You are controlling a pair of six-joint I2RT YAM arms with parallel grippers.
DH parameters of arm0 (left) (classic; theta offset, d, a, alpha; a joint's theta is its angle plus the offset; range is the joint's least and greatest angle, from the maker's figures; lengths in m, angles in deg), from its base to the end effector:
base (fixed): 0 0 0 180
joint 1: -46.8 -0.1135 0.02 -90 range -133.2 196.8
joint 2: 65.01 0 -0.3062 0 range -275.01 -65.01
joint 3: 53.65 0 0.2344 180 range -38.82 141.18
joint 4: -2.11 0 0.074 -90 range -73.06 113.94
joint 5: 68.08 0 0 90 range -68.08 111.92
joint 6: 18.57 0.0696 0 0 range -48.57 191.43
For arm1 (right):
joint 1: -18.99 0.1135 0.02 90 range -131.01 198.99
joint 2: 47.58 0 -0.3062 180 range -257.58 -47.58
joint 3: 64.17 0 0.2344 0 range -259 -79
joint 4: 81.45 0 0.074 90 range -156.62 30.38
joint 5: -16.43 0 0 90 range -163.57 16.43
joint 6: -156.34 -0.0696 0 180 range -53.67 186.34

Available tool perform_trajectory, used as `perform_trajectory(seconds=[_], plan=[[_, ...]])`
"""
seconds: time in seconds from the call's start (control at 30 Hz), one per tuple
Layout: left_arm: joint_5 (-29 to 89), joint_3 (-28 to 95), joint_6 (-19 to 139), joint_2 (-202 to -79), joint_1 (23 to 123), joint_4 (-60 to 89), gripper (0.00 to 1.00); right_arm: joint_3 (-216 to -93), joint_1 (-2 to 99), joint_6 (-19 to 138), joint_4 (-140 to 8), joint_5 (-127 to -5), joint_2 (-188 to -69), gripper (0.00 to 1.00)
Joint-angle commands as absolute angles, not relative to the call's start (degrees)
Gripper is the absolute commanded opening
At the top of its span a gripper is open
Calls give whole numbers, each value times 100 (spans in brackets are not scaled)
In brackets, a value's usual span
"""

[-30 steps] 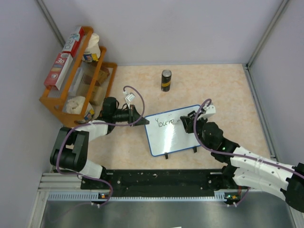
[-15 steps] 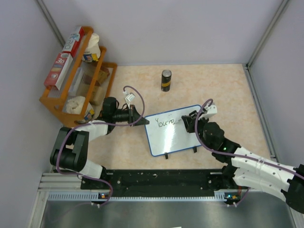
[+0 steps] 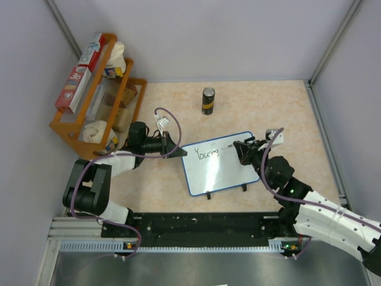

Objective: Write a sentence on the whiteboard

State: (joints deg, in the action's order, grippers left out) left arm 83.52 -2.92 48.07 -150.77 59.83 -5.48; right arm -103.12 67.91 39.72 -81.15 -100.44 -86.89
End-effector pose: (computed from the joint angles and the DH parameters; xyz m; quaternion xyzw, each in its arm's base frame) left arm 0.2632 -0.1238 0.2350 0.1987 0.7551 -0.5550 0.2870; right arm 0.1246 0.0951 0.3044 0.0265 0.7102 0.2882 0.6417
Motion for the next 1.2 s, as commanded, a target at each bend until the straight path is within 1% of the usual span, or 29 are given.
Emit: perform_trajectory(seconds=[0.0,0.17,0.3,0.33,0.47,0.67,0.93,1.17], plan=[[7755,-419,5508,-15202,6033,-117,0,-10519,6724,4129,-7955,-9968,-8546,0],[7746,-410,5517,-15211,6033,-117,0,-10387,6321,3883,-7972,-9230,-8467,0],[7746,-410,5517,-15229,6033,-117,0,-10369,5723,3646,-7928,-8362,-8388,0],[7755,-410,5517,-15229,6033,-117,0,-10361,5461,3567,-7919,-8202,-8370,0],[7747,-410,5517,-15229,6033,-117,0,-10352,4967,3417,-7867,-7700,-8300,0],[7746,-410,5517,-15237,6033,-117,0,-10361,4826,3504,-7621,-7656,-8159,0],[7738,-393,5508,-15299,6033,-143,0,-10694,4825,4145,-7243,-7682,-8299,0],[7720,-401,5534,-15246,6033,-126,0,-10932,4825,4375,-7076,-7682,-8423,0]])
